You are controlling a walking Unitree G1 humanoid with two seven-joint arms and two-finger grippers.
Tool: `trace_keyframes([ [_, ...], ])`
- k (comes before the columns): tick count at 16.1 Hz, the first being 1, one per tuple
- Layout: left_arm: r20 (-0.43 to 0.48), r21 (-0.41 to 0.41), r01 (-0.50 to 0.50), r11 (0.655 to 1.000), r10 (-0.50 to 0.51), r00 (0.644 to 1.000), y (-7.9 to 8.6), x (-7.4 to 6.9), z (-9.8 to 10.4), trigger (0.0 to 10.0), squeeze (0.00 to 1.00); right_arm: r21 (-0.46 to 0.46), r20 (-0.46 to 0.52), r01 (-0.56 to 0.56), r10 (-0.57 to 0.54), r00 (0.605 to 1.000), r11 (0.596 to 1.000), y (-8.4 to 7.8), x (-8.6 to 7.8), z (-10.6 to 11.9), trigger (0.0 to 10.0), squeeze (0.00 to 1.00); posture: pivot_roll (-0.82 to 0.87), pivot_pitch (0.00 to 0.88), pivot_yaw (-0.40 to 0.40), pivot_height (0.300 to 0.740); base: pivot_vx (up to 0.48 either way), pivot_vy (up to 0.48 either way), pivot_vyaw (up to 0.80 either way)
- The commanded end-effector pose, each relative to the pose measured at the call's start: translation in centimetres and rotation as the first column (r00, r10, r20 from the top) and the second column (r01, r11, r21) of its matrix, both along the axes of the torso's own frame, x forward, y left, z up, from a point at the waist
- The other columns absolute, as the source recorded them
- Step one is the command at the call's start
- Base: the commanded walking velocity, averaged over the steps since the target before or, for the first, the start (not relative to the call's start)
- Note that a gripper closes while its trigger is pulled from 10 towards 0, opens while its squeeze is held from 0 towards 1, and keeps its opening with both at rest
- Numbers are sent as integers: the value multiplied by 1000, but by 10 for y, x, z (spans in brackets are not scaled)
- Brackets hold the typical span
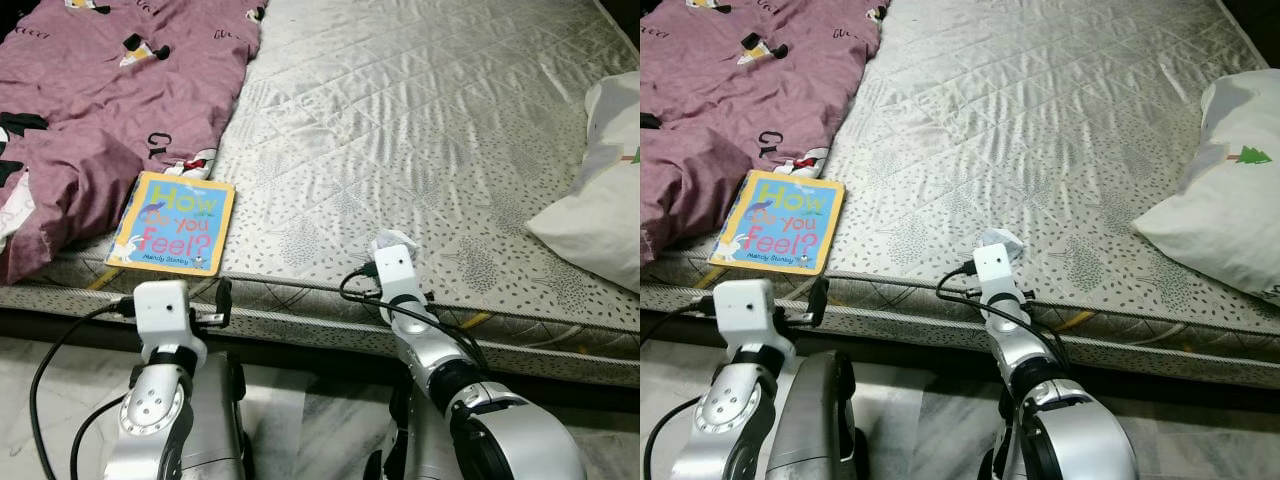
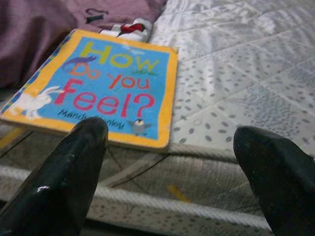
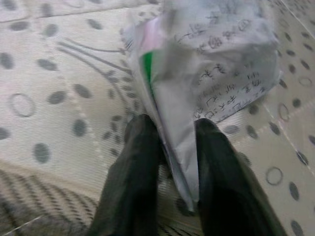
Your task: Clean up the room
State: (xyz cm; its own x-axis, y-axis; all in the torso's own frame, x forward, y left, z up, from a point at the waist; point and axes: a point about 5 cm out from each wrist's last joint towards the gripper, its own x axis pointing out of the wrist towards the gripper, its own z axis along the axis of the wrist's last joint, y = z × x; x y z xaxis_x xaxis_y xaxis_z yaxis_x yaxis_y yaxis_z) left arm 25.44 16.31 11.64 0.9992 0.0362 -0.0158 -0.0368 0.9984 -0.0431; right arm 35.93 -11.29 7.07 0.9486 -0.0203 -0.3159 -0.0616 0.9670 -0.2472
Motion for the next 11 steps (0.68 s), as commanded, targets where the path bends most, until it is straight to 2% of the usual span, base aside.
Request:
trace_keyframes([
  [1, -24, -11, 19, 1000, -19, 1000, -3, 1, -7, 10000, 0, 14, -71, 80, -78, 994, 997, -20, -10, -18, 0, 0, 119, 203, -30, 531, 0, 0, 0],
  [4, -15, -17, 60, 998, -61, 998, -11, 11, -6, 10000, 0, 66, -66, 131, -126, 990, 989, -34, -13, -21, 0, 0, 89, 188, -13, 531, 0, 0, 0],
  [6, -18, -27, 63, 998, -63, 998, -12, 14, -10, 10000, 0, 155, -64, 149, -140, 988, 977, -41, -19, -27, 0, 0, 59, 149, -10, 531, 0, 0, 0],
  [8, -22, -38, 73, 997, -73, 997, -16, 18, -14, 10000, 0, 234, -17, 96, -95, 995, 967, -39, -24, -28, 0, 0, 34, 123, -1, 531, 0, 0, 0],
  [11, -13, -47, 78, 996, -78, 997, -19, 24, -13, 10000, 0, 284, 54, 63, -81, 995, 957, -39, -31, -27, 0, 0, 8, 106, 7, 531, 0, 0, 0],
])
